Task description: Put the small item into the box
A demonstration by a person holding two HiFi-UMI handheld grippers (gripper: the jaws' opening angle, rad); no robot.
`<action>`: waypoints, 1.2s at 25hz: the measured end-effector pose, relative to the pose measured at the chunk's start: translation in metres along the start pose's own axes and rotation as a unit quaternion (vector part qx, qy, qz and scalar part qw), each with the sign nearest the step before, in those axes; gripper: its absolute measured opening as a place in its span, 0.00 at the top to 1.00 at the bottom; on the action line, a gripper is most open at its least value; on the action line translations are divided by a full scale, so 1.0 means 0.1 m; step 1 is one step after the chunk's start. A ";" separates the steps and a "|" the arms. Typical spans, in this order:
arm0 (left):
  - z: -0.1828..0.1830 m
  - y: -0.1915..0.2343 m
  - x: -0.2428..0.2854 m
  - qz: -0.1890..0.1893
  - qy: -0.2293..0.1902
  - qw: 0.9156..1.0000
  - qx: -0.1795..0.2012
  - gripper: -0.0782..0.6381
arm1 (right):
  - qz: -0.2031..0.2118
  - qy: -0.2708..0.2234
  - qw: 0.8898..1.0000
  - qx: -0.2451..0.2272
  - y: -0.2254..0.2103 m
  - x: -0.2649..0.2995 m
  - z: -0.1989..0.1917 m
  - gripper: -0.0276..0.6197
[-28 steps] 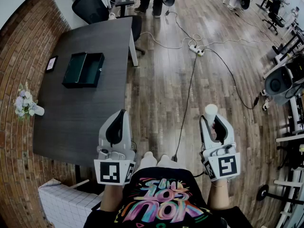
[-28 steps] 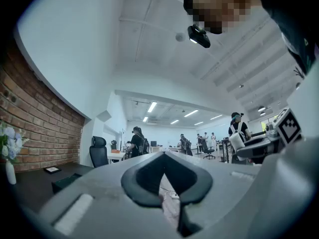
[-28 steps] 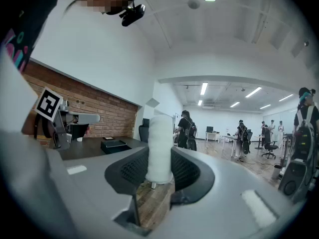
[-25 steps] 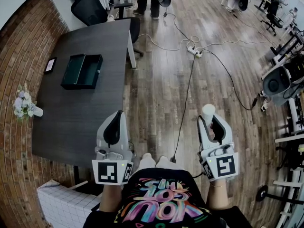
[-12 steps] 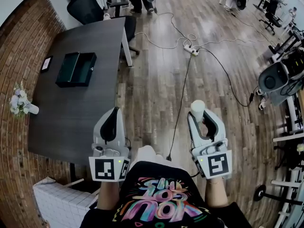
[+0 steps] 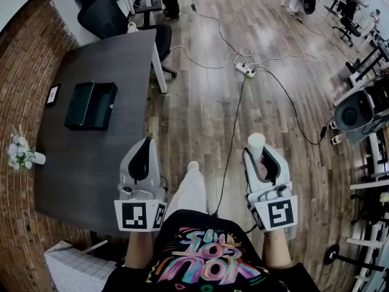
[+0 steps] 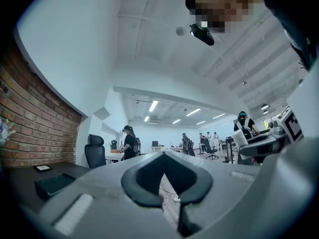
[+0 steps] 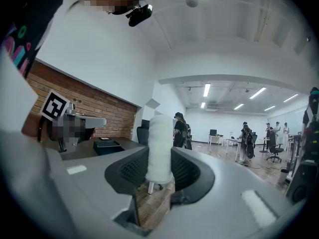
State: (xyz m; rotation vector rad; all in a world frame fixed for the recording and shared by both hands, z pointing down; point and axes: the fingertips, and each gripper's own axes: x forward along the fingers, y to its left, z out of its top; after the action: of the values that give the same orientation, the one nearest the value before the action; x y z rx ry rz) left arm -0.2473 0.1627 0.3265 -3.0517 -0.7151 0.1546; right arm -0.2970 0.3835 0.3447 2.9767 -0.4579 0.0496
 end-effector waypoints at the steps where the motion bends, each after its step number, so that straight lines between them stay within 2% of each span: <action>1: 0.00 0.06 0.15 -0.001 -0.002 1.000 -0.001 0.89 | -0.001 -0.001 1.000 0.000 -0.06 0.14 0.01 0.76; 9: 0.11 0.80 1.40 0.007 -0.020 1.000 0.002 0.89 | 0.006 -0.005 1.000 -0.008 -0.43 1.55 0.19 0.76; 16: 0.04 1.46 2.03 0.033 -0.013 0.999 -0.001 0.89 | 0.023 0.007 1.000 -0.001 -0.56 2.48 0.17 0.76; 24: -0.07 1.87 2.26 0.066 -0.008 0.998 -0.004 0.89 | 0.070 0.009 0.997 -0.001 -0.39 3.17 0.18 0.75; 30: -0.13 2.25 2.37 0.131 -0.005 0.991 0.000 0.89 | 0.145 0.004 0.989 -0.003 -0.23 3.82 0.20 0.75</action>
State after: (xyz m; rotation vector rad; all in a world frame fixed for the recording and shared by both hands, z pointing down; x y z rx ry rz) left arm 0.0651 0.0664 0.3111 -3.1324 -0.3102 0.1689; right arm 0.0743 0.2895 0.3424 2.8771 -0.8836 0.0895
